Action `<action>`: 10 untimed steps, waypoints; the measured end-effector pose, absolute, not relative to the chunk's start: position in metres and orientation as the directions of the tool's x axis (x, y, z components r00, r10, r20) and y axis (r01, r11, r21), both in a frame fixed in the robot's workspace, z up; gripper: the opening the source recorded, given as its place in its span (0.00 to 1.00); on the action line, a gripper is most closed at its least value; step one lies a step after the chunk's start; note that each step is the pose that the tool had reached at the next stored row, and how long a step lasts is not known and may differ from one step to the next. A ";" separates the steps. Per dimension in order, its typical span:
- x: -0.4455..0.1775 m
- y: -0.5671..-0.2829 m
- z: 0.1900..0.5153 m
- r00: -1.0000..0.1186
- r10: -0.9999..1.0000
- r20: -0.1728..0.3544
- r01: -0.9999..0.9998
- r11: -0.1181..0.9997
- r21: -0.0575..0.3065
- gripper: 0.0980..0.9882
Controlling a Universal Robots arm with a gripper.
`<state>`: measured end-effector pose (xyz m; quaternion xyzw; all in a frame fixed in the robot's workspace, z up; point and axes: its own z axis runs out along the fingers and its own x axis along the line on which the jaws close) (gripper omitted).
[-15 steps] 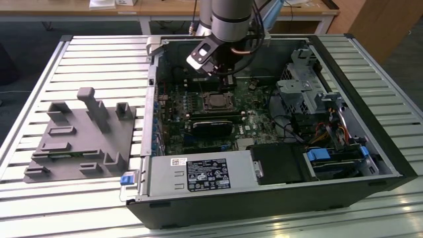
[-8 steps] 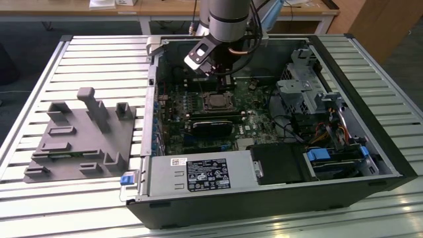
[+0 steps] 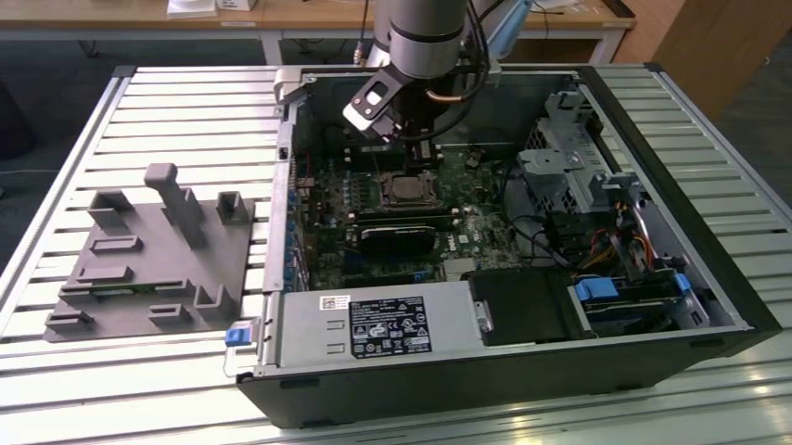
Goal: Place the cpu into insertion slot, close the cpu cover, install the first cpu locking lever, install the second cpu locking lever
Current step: 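Install the first cpu locking lever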
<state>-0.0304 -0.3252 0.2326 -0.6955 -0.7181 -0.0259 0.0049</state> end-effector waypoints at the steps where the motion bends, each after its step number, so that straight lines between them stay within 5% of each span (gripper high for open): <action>1: -0.030 -0.325 0.233 -0.033 0.999 0.043 0.999 0.031 0.030 0.01; 10: -0.030 -0.325 0.237 -0.033 0.999 0.043 0.999 0.031 0.031 0.01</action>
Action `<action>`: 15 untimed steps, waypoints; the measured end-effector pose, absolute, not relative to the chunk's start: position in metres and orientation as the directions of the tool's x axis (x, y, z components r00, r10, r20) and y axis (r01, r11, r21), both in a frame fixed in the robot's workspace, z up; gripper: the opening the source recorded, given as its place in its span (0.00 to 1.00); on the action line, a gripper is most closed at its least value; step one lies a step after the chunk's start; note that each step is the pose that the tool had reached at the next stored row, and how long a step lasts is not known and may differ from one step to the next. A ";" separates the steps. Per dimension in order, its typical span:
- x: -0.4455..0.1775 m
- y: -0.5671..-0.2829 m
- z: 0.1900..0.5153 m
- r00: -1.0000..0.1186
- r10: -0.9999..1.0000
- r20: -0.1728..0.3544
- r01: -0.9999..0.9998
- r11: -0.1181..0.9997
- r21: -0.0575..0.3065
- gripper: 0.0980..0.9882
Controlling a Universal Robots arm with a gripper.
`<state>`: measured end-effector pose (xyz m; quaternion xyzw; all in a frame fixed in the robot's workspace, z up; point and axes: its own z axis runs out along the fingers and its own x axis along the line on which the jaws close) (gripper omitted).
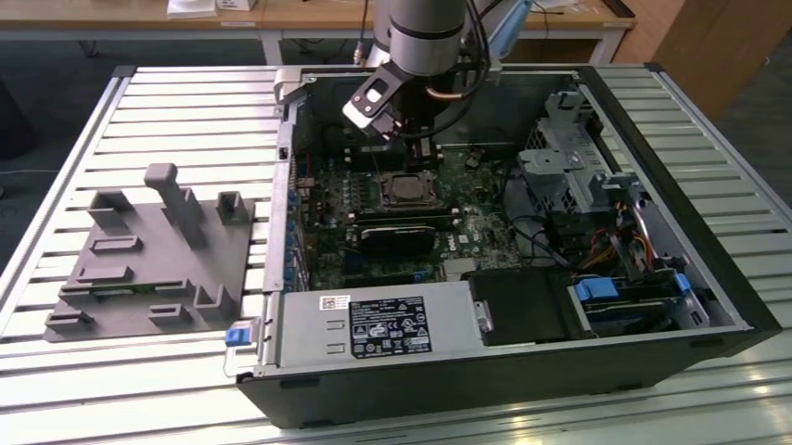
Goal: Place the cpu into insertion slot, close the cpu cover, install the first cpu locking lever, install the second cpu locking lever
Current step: 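Install the first cpu locking lever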
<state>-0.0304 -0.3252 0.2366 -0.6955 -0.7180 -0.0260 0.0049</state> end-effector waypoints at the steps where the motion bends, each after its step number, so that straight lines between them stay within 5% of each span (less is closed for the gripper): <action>1: -0.030 -0.325 0.239 -0.033 0.999 0.043 0.999 0.031 0.030 0.01; 15: -0.030 -0.325 0.276 -0.033 0.999 0.043 0.999 0.031 0.031 0.01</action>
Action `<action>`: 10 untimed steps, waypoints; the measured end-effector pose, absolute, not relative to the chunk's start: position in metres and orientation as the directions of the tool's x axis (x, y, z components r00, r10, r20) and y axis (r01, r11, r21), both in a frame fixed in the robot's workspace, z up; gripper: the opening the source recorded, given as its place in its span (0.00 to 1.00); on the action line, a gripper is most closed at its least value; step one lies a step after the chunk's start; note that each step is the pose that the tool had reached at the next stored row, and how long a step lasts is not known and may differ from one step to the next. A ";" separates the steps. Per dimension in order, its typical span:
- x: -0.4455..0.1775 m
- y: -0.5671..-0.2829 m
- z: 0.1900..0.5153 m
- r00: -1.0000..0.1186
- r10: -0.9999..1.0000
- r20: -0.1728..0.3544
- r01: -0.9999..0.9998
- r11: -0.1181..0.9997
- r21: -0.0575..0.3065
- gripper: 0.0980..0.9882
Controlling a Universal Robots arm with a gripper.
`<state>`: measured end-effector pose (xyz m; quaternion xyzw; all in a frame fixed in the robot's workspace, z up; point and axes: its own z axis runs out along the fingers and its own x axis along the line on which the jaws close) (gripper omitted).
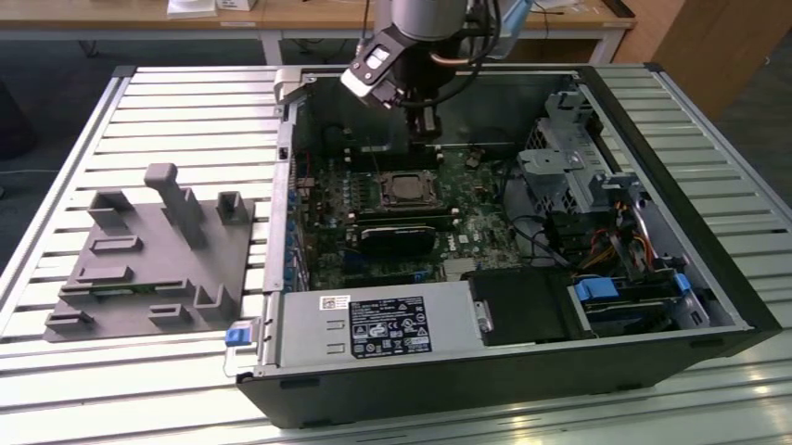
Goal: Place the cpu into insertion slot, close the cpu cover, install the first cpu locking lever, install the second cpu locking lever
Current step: 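Install the first cpu locking lever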
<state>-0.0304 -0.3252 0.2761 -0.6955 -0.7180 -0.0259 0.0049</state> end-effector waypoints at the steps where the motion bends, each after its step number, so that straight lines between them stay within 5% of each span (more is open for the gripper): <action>1: -0.030 -0.325 0.278 -0.033 0.999 0.043 0.999 0.031 0.031 0.01; 10: -0.030 -0.325 0.292 -0.051 0.998 0.043 0.998 0.050 0.031 0.01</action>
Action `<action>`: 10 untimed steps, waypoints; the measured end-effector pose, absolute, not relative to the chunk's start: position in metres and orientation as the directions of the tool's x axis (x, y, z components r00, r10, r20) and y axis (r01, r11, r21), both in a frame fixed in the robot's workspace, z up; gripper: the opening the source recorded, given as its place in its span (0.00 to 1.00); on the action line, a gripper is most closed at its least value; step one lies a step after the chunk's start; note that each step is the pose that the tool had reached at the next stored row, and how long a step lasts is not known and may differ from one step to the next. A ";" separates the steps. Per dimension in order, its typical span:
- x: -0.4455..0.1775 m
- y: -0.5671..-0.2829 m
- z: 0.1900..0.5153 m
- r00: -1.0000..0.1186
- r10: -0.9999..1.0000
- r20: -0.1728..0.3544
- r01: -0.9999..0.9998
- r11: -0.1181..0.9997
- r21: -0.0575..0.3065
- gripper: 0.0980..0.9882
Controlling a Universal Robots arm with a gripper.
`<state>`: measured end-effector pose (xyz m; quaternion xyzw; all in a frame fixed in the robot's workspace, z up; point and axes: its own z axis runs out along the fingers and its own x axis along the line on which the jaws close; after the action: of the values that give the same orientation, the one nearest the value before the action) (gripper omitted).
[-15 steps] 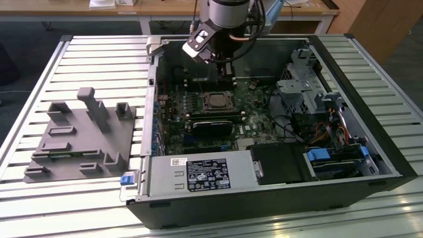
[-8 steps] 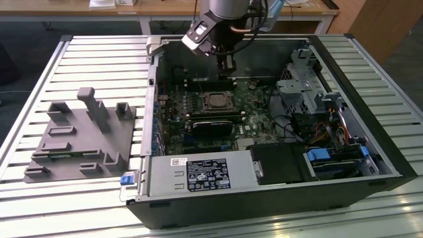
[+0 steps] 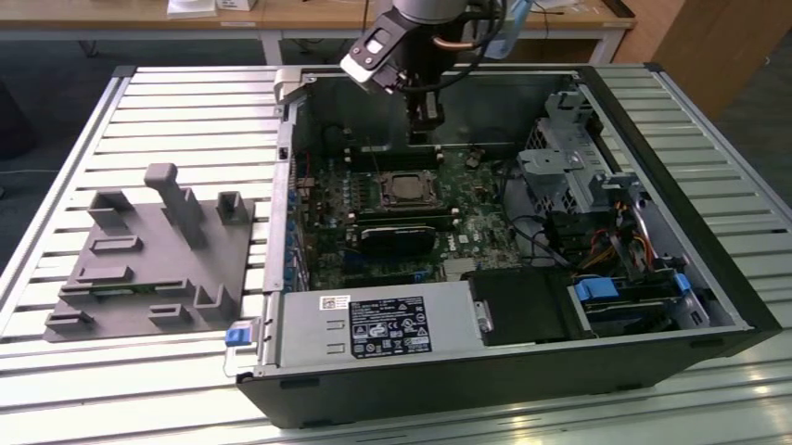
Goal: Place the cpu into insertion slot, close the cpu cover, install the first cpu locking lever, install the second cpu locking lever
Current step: 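Install the first cpu locking lever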
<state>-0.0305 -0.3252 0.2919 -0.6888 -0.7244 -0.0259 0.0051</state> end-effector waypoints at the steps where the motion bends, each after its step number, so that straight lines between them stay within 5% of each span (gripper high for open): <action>1: -0.030 -0.325 0.292 -0.069 0.997 0.043 0.997 0.067 0.031 0.01; 10: -0.030 -0.325 0.292 -0.231 0.972 0.043 0.973 0.230 0.031 0.01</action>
<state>-0.0305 -0.3252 0.2918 -0.6200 -0.7842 -0.0253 0.0074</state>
